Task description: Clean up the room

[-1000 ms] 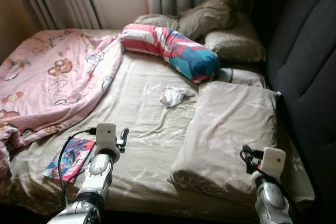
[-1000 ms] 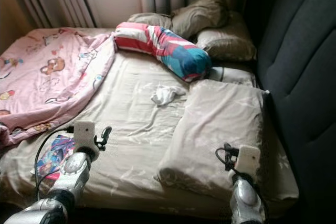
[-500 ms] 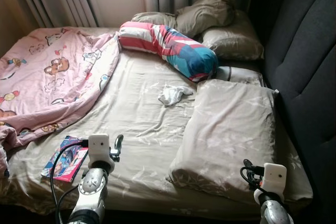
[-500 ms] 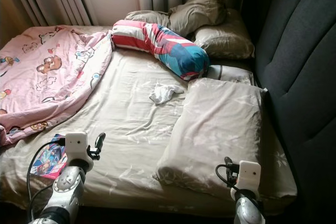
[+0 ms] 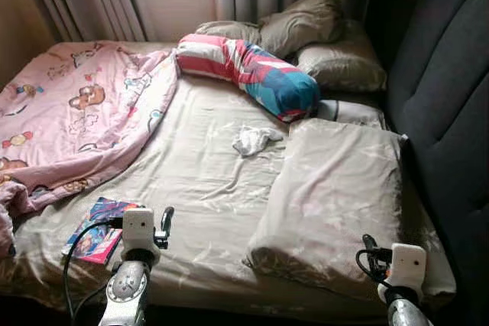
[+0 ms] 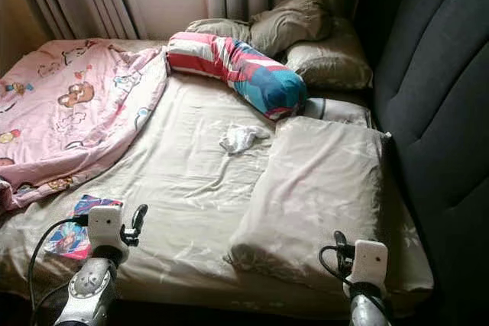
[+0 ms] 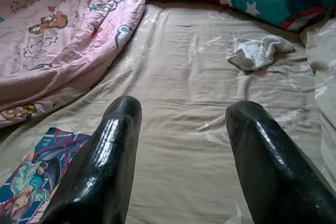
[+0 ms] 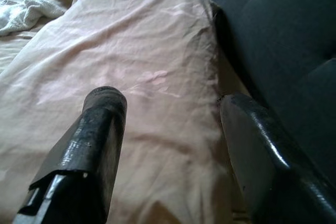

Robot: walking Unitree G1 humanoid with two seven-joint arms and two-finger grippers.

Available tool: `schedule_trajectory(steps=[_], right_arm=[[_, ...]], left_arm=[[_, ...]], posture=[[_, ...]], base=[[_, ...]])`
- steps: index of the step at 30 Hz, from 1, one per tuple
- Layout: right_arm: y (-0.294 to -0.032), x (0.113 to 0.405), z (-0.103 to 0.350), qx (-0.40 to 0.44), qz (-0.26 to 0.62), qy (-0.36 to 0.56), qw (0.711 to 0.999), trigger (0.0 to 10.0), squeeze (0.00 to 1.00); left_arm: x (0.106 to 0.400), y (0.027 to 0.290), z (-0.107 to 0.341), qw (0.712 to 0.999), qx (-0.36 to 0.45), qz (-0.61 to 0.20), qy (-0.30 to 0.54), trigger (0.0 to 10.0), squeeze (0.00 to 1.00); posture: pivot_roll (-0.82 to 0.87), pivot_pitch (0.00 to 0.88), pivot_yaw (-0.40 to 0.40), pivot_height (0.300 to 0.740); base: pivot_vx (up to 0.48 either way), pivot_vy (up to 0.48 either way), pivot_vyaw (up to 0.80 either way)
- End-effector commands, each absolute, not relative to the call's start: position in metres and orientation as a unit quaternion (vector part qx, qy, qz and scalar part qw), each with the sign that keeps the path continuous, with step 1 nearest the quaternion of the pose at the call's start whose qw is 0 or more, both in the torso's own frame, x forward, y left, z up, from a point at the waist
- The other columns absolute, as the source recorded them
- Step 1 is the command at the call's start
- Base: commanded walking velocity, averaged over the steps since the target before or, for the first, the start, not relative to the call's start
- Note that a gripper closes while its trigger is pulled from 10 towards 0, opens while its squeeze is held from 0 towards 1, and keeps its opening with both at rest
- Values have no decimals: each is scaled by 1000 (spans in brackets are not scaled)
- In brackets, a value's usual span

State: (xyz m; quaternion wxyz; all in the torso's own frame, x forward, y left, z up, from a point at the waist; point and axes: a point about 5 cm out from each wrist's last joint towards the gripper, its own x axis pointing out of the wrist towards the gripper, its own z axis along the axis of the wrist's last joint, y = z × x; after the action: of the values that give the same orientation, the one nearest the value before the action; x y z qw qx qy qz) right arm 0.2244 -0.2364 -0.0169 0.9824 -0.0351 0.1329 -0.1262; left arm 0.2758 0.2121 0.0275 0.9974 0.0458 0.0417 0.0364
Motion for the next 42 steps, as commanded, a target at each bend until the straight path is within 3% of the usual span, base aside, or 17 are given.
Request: schedule_trajectory(steps=[1,11,18,28,42], right_arm=[[-234,223,-16,-40,-126,127,983,10000,0],[-230,212,-20,-38,-121,123,984,10000,0],[-236,212,-17,-40,-144,120,981,10000,0],[-238,212,-17,-36,-161,123,979,10000,0],[-236,208,-19,-39,-165,127,977,10000,0]], left_arm=[[277,219,32,997,49,46,35,10000,0],[256,211,13,997,36,24,69,10000,0],[267,210,18,997,28,19,69,10000,0],[269,206,20,997,21,14,70,10000,0],[267,209,21,997,22,5,75,10000,0]], posture=[[-157,0,3,733],[-177,0,6,733],[-190,3,4,733],[-192,38,12,733],[-185,70,22,733]], base=[[0,0,0],[0,0,0],[0,0,0],[273,0,-467],[324,0,0]])
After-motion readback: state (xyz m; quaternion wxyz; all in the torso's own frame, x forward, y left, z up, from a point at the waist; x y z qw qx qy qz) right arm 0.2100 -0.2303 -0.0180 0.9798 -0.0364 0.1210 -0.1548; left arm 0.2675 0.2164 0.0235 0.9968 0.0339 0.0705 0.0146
